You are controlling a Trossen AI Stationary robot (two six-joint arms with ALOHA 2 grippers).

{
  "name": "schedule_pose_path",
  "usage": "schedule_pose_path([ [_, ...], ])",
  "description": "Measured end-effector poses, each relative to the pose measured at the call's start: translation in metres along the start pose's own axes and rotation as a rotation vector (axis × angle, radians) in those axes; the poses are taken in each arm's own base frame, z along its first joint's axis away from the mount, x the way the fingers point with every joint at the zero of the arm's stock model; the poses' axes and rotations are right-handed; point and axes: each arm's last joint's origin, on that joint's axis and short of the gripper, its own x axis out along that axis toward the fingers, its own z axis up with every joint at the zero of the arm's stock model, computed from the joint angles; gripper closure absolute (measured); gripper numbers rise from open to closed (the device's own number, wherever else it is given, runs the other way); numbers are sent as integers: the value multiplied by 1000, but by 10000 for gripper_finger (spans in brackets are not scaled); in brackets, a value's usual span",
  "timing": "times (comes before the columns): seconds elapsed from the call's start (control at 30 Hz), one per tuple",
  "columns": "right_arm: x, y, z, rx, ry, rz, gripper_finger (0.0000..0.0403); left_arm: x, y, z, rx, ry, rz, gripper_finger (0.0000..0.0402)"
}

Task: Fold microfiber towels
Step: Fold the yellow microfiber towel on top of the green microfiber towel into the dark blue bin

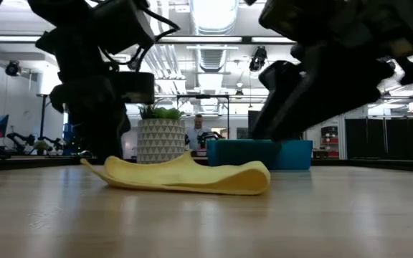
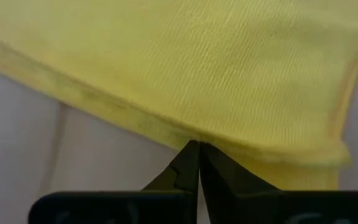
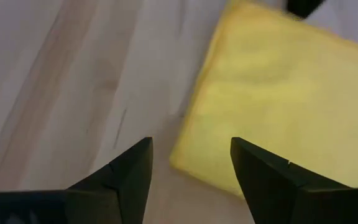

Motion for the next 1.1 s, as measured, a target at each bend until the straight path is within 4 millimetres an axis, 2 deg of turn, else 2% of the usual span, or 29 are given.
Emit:
schedule_pose_path([
  [0.2, 9, 3, 1, -123, 147, 19, 191, 1, -4, -1, -29, -9, -6, 401],
  [0.43, 17, 5, 4, -299, 171, 29, 191, 2, -5, 0, -56, -24, -13, 401],
  [0.67, 30, -3, -1, -299, 204, 17, 191, -8, -12, 8, -59, -106, -60, 401],
  [0.93, 43, -13, 7, -264, 233, 115, 191, -13, -16, 12, -77, -157, -92, 401],
  [1.1, 48, -13, 10, -264, 258, 119, 191, -15, -20, 18, -71, -211, -123, 402],
])
